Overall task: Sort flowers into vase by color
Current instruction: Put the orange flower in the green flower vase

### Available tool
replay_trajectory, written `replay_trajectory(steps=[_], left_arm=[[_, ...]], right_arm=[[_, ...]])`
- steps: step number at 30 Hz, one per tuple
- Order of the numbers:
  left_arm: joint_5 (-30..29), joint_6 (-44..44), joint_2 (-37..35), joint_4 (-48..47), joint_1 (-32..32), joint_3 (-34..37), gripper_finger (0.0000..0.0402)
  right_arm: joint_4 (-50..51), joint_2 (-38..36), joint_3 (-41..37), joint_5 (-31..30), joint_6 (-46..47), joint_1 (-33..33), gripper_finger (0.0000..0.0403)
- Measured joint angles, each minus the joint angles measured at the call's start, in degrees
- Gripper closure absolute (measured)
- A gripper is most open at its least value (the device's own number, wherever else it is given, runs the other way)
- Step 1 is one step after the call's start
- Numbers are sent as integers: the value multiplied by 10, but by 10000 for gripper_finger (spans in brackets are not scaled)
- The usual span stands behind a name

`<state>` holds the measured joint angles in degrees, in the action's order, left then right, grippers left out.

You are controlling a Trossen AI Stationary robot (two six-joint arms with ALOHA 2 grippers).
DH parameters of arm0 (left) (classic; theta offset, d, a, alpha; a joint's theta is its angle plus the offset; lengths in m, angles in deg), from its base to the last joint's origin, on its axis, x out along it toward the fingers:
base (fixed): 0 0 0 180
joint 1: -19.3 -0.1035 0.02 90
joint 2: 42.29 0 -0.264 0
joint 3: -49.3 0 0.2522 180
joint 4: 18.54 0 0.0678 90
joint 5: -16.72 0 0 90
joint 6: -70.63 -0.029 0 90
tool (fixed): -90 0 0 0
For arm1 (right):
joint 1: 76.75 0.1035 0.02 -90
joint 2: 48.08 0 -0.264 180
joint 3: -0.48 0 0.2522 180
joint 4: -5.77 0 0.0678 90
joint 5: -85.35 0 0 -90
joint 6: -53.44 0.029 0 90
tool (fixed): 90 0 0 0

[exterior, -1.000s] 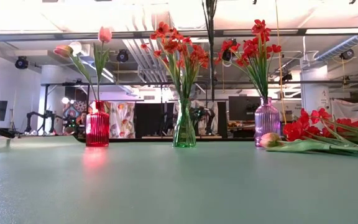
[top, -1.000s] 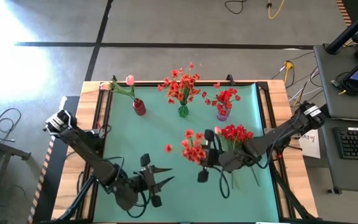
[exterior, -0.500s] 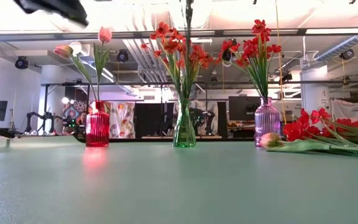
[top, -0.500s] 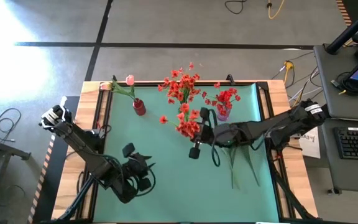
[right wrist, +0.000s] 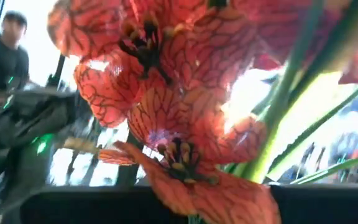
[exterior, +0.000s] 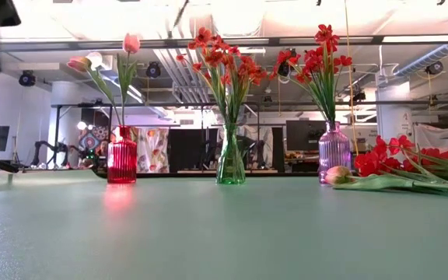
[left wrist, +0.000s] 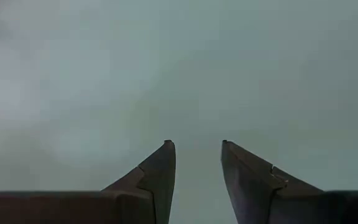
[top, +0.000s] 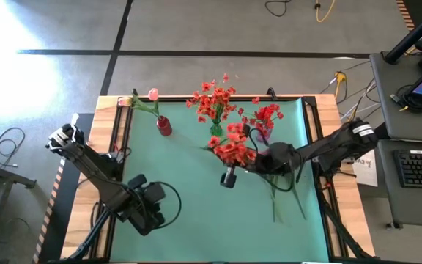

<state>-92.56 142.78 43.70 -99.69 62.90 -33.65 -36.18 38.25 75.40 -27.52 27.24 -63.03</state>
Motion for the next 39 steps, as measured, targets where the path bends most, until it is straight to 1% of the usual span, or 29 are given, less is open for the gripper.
replay_trajectory(steps=[2,4,7,9,11,16,20,21,23,25,26,31,34,36,37,38,39], left_arm=[[20,6,0,-17,1,-11,286],[24,7,0,-27,4,-21,286],[25,7,0,-33,7,-33,286],[29,11,0,-35,10,-41,286],[39,11,0,-36,15,-49,286],[40,23,0,-46,32,-61,286],[36,30,0,-45,41,-59,286],[32,31,0,-46,43,-56,286],[13,34,0,-45,43,-49,286],[-16,34,0,-42,42,-46,286],[-35,34,1,-42,42,-45,286],[-144,26,11,-38,42,-45,286],[-172,19,21,-38,42,-46,286],[-162,18,27,-38,42,-46,286],[-134,21,29,-37,42,-46,286],[-86,32,31,-37,42,-46,286],[-18,50,33,-37,42,-46,286]], right_arm=[[-72,19,2,29,-31,-7,390],[-127,40,12,59,-48,-17,390],[-179,77,34,83,-63,-35,390],[-197,100,55,83,-68,-46,390],[-202,119,78,83,-79,-55,390],[-201,158,123,83,-114,-68,390],[-199,162,133,78,-113,-70,390],[-198,159,132,70,-113,-68,390],[-183,146,126,27,-114,-59,390],[-127,120,119,-11,-112,-47,390],[-85,103,116,-19,-106,-41,390],[189,16,112,-19,-4,-18,390],[373,-41,120,-6,46,-19,390],[469,-78,126,-5,93,-23,390],[514,-97,127,1,115,-26,390],[556,-113,127,12,136,-29,390],[590,-130,127,26,155,-31,390]])
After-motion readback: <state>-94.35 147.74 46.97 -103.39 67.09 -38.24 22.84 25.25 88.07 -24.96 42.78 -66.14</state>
